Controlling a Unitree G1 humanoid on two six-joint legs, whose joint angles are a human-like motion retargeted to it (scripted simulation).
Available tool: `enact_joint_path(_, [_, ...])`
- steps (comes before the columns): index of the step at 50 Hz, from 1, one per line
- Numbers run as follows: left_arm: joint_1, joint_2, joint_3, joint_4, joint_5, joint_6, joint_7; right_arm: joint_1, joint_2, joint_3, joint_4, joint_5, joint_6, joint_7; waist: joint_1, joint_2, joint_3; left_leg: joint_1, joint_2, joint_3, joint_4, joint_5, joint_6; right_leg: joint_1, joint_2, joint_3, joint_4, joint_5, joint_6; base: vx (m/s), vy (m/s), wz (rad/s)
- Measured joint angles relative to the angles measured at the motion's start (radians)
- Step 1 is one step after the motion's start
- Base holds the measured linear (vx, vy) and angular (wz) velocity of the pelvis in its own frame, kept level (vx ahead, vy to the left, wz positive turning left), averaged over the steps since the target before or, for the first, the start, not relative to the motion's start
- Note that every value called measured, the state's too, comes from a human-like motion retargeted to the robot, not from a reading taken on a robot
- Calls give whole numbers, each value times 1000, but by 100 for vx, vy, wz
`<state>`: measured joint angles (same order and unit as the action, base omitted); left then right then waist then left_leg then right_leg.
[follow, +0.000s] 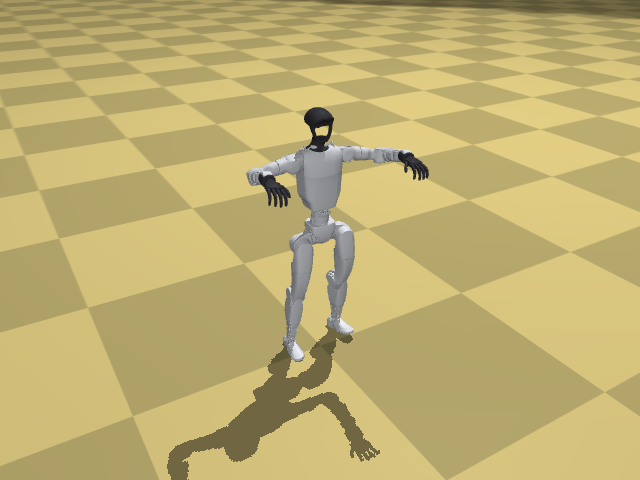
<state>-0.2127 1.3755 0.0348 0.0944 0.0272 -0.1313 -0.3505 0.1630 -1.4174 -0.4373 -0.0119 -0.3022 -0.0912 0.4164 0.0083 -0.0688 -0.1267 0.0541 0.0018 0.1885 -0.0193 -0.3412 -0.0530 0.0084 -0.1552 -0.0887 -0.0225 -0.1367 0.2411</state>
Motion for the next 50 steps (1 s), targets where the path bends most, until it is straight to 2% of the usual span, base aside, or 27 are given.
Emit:
enact_joint_path(23, [3,2,16,10,-1,7,5,-3,-14,-13,6,-29,5,-19,1,2,3,0,0,-2,1,-1,-2,1,0,-2,0,-1,-1,0,0,0])
enact_joint_path(30, [-7,-38,11,-1,0,4,31,-13,5,-16,8,-26,7,-42,-5,6,9,-7,7,-12,2,3,-6,-7,6,-5,7,0,-6,0,0,0])
enact_joint_path(35, [-22,-144,21,-37,-8,-6,122,-32,81,5,18,1,10,-111,-11,4,14,-16,13,-22,-1,8,-7,-16,12,-12,14,-4,-14,0,0,0])
enact_joint_path(40, [-37,-329,4,-87,-45,-21,230,-50,239,97,49,79,14,-207,-18,-4,14,-29,19,-33,-3,14,-9,-21,18,-22,9,-10,-15,0,-6,12])
enact_joint_path(45, [-33,-532,-87,-77,-60,-39,279,-38,449,268,143,169,10,-283,-21,-15,17,-37,26,-41,-1,16,-9,-20,26,-28,0,-22,-4,3,-10,9])
enact_joint_path(50, [4,-693,-219,77,4,-27,260,-25,665,477,318,231,12,-297,-31,-21,47,-30,34,-47,5,11,-5,-7,33,-32,0,-47,4,6,-13,6])
